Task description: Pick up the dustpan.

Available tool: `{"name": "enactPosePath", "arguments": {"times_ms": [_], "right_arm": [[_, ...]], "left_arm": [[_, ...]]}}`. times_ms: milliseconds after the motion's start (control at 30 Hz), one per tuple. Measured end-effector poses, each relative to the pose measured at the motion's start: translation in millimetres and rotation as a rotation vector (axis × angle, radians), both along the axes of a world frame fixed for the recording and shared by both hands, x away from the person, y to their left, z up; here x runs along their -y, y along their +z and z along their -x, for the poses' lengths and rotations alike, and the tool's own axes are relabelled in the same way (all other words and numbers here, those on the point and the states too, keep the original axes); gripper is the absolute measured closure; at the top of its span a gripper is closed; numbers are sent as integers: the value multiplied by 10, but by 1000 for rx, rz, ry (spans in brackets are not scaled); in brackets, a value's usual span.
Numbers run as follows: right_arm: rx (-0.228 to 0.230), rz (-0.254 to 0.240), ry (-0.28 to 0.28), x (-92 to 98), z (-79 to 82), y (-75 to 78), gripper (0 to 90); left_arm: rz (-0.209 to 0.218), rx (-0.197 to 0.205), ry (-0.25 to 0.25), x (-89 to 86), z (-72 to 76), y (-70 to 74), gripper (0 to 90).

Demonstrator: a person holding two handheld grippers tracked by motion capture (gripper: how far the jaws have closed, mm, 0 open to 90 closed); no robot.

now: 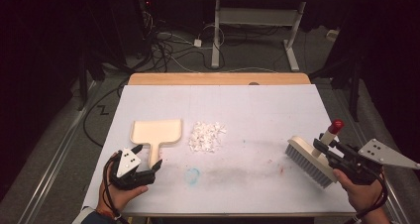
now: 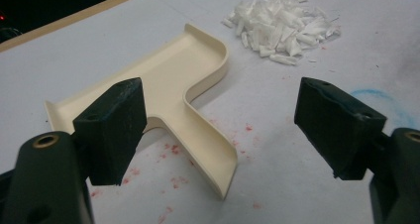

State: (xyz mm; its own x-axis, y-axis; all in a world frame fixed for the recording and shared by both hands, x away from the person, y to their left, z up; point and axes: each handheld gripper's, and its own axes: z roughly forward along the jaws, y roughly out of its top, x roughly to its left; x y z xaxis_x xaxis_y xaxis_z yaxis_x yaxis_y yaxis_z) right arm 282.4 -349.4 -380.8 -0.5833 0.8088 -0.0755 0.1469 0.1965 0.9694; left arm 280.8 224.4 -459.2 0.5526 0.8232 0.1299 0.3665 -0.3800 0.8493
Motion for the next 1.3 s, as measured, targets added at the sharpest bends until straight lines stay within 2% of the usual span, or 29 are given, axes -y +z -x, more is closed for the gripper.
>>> {"name": "enactPosePath", "arguments": {"times_ms": [100,133,267,333,367,533,600,667,700,767,867,933,967,1067,1167,1300], "right_arm": [[5,7,3,-10,-7,-4,707],[8,3,-1,-18,-1,5,707],[31,1,2,-24,-7,40,707],[39,1,6,-33,-41,42,707],[39,1,6,-33,-41,42,707],[11,12,16,-77,-96,5,706],[18,23,14,-91,-97,3,707],[26,36,15,-102,-99,4,707],[26,36,15,-102,-99,4,707],[18,34,9,-104,-106,0,706],[9,31,2,-102,-106,-7,707],[21,35,5,-93,-109,-5,706],[21,35,5,-93,-109,-5,706],[12,27,4,-93,-110,-11,706],[10,28,8,-93,-116,-16,706],[5,32,12,-101,-122,-26,706]], "left_arm": [[0,-10,30,-16,14,4,196],[13,-19,45,-30,53,20,196],[14,-25,63,-29,119,48,196],[16,-51,77,-19,152,45,194],[16,-51,77,-19,152,45,192],[-24,-162,157,77,182,-7,211],[-33,-238,203,116,168,-26,228],[-4,-301,224,156,120,-46,235],[-19,-316,238,179,85,-48,235],[-2,-328,262,192,-27,-50,245],[30,-373,290,173,-276,-108,299],[11,-410,318,188,-486,-193,317],[11,-410,318,188,-486,-193,330],[5,-406,339,196,-643,-208,342],[9,-402,340,182,-690,-212,362],[11,-400,352,158,-748,-207,483]]}}
